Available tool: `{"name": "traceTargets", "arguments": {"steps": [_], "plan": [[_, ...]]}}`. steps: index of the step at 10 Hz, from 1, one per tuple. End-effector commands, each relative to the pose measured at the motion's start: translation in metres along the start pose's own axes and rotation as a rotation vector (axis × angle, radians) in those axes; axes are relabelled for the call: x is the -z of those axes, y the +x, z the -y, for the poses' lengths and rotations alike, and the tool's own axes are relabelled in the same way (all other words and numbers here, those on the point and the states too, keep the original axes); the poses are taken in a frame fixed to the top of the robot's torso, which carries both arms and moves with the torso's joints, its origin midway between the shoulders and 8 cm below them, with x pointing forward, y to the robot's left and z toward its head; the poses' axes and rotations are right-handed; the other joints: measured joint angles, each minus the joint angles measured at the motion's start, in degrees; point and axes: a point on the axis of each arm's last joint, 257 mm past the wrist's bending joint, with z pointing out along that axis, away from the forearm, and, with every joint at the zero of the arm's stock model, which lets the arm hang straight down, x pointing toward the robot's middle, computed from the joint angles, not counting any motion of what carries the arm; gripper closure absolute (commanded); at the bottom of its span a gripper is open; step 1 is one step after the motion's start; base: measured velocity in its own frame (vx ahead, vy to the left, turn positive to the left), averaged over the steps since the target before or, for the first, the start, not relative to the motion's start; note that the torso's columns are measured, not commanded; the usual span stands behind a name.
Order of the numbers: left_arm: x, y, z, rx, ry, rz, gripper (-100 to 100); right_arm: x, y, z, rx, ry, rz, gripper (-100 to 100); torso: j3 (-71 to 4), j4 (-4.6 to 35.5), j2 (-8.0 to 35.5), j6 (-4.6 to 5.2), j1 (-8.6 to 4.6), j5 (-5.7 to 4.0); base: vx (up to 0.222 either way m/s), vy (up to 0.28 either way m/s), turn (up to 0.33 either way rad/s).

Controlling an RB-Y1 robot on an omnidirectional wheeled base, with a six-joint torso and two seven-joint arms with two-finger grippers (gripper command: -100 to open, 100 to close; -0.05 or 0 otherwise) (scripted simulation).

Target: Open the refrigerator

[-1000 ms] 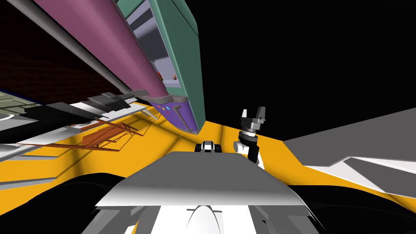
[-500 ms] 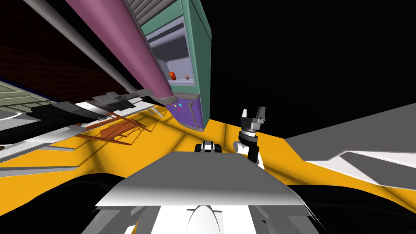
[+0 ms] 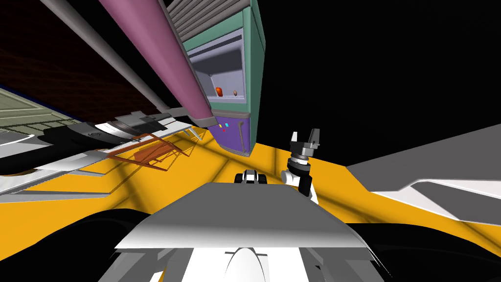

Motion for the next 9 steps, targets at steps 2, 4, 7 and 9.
{"name": "traceTargets", "arguments": {"steps": [2, 4, 7, 9], "plan": [[-0.008, 0.019, 0.02, 0.005, 0.062, -0.062, 100, 0.0, 0.0, 0.0, 0.0, 0.0, 0.0, 0, -0.01, 0.13, 0.13, 0.02, 0.58, 0.16, -0.1, 0.296, -0.024], [-0.01, 0.028, 0.028, 0.009, 0.085, -0.088, 100, 0.0, 0.0, 0.0, 0.0, 0.0, 0.0, 0, -0.24, -0.05, -0.25, 0.09, 0.04, 0.01, -0.078, 0.254, -0.006], [-0.011, 0.036, 0.036, 0.012, 0.109, -0.114, 100, 0.0, 0.0, 0.0, 0.0, 0.0, 0.0, 0, -0.41, -0.05, -0.37, 0.17, 0.36, -0.02, -0.062, 0.27, -0.009], [-0.013, 0.045, 0.044, 0.016, 0.133, -0.14, 100, 0.0, 0.0, 0.0, 0.0, 0.0, 0.0, 0, -0.45, -0.15, -0.48, 0.23, 0.05, -0.03, -0.062, 0.222, -0.011]]}}
